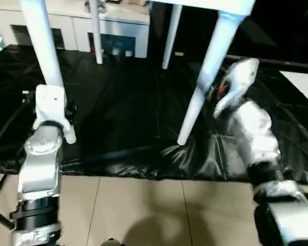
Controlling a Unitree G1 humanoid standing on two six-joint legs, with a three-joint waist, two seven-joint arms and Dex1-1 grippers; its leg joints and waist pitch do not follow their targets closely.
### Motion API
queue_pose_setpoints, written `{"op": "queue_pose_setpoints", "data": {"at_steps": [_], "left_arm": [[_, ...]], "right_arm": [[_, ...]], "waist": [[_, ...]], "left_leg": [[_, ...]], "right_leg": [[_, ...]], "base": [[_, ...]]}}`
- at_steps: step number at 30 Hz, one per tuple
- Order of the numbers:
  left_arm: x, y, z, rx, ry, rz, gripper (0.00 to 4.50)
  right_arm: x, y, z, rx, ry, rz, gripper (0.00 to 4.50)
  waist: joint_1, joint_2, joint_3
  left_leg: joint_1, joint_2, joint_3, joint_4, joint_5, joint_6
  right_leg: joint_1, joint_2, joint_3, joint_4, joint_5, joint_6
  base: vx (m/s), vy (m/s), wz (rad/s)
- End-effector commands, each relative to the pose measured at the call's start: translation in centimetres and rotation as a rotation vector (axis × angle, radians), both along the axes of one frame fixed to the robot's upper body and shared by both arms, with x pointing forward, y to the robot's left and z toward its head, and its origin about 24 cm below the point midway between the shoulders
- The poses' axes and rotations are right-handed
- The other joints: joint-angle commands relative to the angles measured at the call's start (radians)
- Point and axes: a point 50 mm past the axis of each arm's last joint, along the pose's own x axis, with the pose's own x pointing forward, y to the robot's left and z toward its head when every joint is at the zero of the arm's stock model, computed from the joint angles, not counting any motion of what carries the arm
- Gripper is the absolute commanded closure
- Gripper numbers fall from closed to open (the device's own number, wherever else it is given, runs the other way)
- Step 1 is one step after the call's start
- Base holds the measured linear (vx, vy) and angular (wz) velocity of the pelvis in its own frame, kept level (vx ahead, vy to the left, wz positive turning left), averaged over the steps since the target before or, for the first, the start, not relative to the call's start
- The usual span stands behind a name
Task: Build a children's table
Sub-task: Flip table
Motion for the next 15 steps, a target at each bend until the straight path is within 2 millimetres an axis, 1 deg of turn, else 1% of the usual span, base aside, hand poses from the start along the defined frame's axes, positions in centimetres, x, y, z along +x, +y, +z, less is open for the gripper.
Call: {"op": "queue_pose_setpoints", "data": {"at_steps": [1, 2, 3, 4, 5, 6, 7, 8, 9, 10, 11, 12, 13, 14, 15], "left_arm": [[-0.1, 0.4, 0.4, 0.035, -0.014, 0.021, 1.32], [-0.3, 0.6, 0.6, 0.043, -0.021, 0.025, 1.24], [-0.6, 0.7, 0.9, 0.053, -0.027, 0.025, 1.20], [-0.6, 0.7, 0.9, 0.055, -0.028, 0.025, 1.20], [-0.9, 0.8, 1.1, 0.063, -0.035, 0.029, 0.99], [-1.0, 0.9, 1.2, 0.069, -0.039, 0.032, 0.99], [-1.3, 0.9, 1.3, 0.074, -0.041, 0.027, 0.87], [-1.7, 0.8, 1.3, 0.078, -0.047, 0.030, 0.76], [-2.1, 0.8, 1.3, 0.081, -0.050, 0.030, 0.70], [-2.6, 0.8, 1.3, 0.081, -0.054, 0.035, 0.70], [-3.0, 0.8, 1.1, 0.084, -0.056, 0.046, 0.62], [-3.6, 0.9, 0.9, 0.078, -0.060, 0.054, 0.62], [-4.3, 1.1, 0.5, 0.067, -0.066, 0.059, 0.62], [-5.0, 1.1, 0.2, 0.048, -0.074, 0.061, 0.62], [-5.6, 1.2, -0.1, 0.012, -0.088, 0.064, 0.62]], "right_arm": [[0.2, -1.2, 0.3, 0.023, 0.002, -0.045, 1.44], [0.0, -1.3, 0.1, 0.036, 0.006, -0.044, 1.36], [-0.2, -1.3, -0.2, 0.055, 0.011, -0.043, 1.23], [-0.3, -1.3, -0.2, 0.058, 0.011, -0.042, 1.23], [-0.4, -1.3, -0.4, 0.067, 0.010, -0.047, 1.00], [-0.5, -1.4, -0.5, 0.072, 0.008, -0.050, 1.00], [-0.6, -1.4, -0.6, 0.089, 0.006, -0.047, 0.94], [-0.9, -1.4, -0.6, 0.087, 0.000, -0.051, 0.74], [-1.1, -1.3, -0.7, 0.086, -0.003, -0.053, 0.63], [-1.5, -1.2, -0.8, 0.089, -0.004, -0.044, 0.63], [-1.9, -1.1, -0.9, 0.080, -0.004, -0.037, 0.57], [-2.4, -0.9, -1.1, 0.066, -0.001, -0.030, 0.57], [-3.2, -0.8, -1.3, 0.060, -0.002, -0.026, 0.57], [-4.0, -0.7, -1.5, 0.057, -0.005, -0.029, 0.57], [-4.7, -0.7, -1.7, 0.063, -0.004, -0.048, 0.57]], "waist": [[-0.004, 0.015, -0.064], [-0.002, -0.003, -0.066], [0.004, -0.002, -0.063], [0.009, 0.001, -0.056], [0.011, 0.016, -0.053], [0.009, 0.015, -0.054], [0.010, 0.023, -0.056], [0.007, 0.018, -0.055], [0.006, 0.017, -0.054], [0.008, 0.020, -0.051], [0.007, 0.017, -0.051], [0.008, 0.017, -0.049], [0.010, 0.015, -0.047], [0.006, 0.013, -0.046], [0.006, 0.009, -0.046]], "left_leg": [[0.041, 0.063, -0.031, -0.136, -0.902, -0.141], [0.059, 0.049, -0.022, -0.100, -0.760, -0.118], [0.063, 0.043, -0.023, -0.079, -0.682, -0.096], [0.047, 0.048, -0.028, -0.069, -0.544, -0.050], [0.034, 0.055, -0.029, -0.081, -0.493, -0.045], [0.030, 0.056, -0.029, -0.087, -0.487, -0.050], [0.037, 0.059, -0.030, -0.093, -0.519, -0.068], [0.043, 0.061, -0.029, -0.095, -0.560, -0.079], [0.045, 0.059, -0.028, -0.095, -0.574, -0.081], [0.050, 0.057, -0.025, -0.092, -0.590, -0.079], [0.052, 0.057, -0.026, -0.090, -0.592, -0.076], [0.051, 0.057, -0.026, -0.091, -0.593, -0.074], [0.049, 0.058, -0.026, -0.094, -0.580, -0.071], [0.048, 0.056, -0.026, -0.093, -0.584, -0.069], [0.049, 0.055, -0.025, -0.093, -0.587, -0.067]], "right_leg": [[0.017, -0.032, 0.009, -0.025, -0.402, -0.116], [-0.015, -0.069, 0.035, -0.070, -0.436, -0.123], [-0.024, -0.093, 0.043, -0.090, -0.486, -0.123], [-0.012, -0.112, 0.050, -0.106, -0.521, -0.124], [-0.001, -0.094, 0.041, -0.102, -0.496, -0.123], [0.002, -0.082, 0.036, -0.095, -0.465, -0.122], [-0.003, -0.066, 0.031, -0.084, -0.405, -0.130], [-0.007, -0.060, 0.031, -0.081, -0.367, -0.140], [-0.009, -0.058, 0.031, -0.081, -0.365, -0.144], [-0.014, -0.061, 0.033, -0.085, -0.386, -0.144], [-0.014, -0.061, 0.034, -0.088, -0.401, -0.139], [-0.013, -0.061, 0.034, -0.091, -0.410, -0.134], [-0.008, -0.058, 0.035, -0.093, -0.419, -0.121], [-0.011, -0.057, 0.035, -0.094, -0.439, -0.113], [-0.010, -0.058, 0.034, -0.098, -0.455, -0.108]], "base": [[-0.069, 0.004, -0.09], [0.000, 0.000, 0.00], [0.000, 0.000, 0.00], [0.000, 0.000, 0.00], [-0.008, -0.017, -0.20], [-0.008, -0.017, -0.20], [0.000, 0.000, 0.00], [0.000, 0.000, 0.00], [0.000, 0.000, 0.00], [0.000, 0.000, 0.00], [0.000, 0.000, 0.00], [0.000, 0.000, 0.00], [0.000, 0.000, 0.00], [0.000, 0.000, 0.00], [0.000, 0.000, 0.00]]}}
